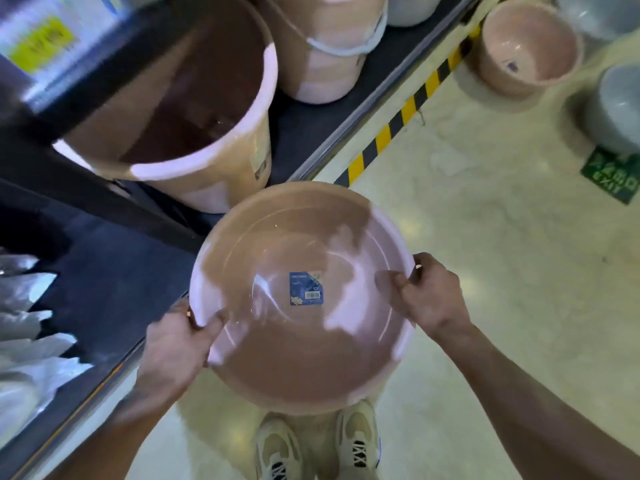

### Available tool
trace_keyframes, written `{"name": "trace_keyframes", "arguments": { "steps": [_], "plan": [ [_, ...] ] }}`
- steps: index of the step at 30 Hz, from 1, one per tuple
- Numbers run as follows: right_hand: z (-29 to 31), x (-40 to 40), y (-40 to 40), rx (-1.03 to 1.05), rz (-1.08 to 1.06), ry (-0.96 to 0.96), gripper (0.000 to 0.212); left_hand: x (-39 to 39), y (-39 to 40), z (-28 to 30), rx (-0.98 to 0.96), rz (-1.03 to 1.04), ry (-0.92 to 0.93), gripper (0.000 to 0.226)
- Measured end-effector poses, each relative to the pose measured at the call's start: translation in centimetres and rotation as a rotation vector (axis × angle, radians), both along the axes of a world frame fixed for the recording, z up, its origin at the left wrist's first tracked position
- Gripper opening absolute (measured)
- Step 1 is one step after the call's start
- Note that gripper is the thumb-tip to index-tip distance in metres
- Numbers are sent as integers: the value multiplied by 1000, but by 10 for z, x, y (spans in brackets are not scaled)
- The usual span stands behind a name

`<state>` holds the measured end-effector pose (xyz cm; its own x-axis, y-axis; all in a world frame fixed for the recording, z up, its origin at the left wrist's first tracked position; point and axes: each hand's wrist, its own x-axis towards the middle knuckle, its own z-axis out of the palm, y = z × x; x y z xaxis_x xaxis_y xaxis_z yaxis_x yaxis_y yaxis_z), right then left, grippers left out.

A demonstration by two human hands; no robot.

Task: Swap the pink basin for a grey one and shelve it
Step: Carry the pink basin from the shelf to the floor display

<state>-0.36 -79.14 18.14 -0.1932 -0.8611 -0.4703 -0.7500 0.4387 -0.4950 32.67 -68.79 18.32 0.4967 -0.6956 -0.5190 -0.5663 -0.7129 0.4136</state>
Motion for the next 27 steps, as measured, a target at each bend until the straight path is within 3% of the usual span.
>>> {"name": "trace_keyframes", "arguments": {
  "steps": [6,12,17,21,27],
  "plan": [
    [171,-55,-25,-165,-79,30,10,-49,-55,155,-189,-47,17,20],
    [369,-106,-11,-309,-156,44,15,-95,-101,346,-361,-228,-21,20],
    [499,-139,12,-406,-200,51,11,-123,-100,489,-492,-247,75,26],
    [567,-161,34,-481,-225,36,20,-144,-94,564,-546,-309,20,23],
    [625,-197,64,-487,-209,75,25,-183,-83,630,-569,-481,-47,26]
  ]
}}
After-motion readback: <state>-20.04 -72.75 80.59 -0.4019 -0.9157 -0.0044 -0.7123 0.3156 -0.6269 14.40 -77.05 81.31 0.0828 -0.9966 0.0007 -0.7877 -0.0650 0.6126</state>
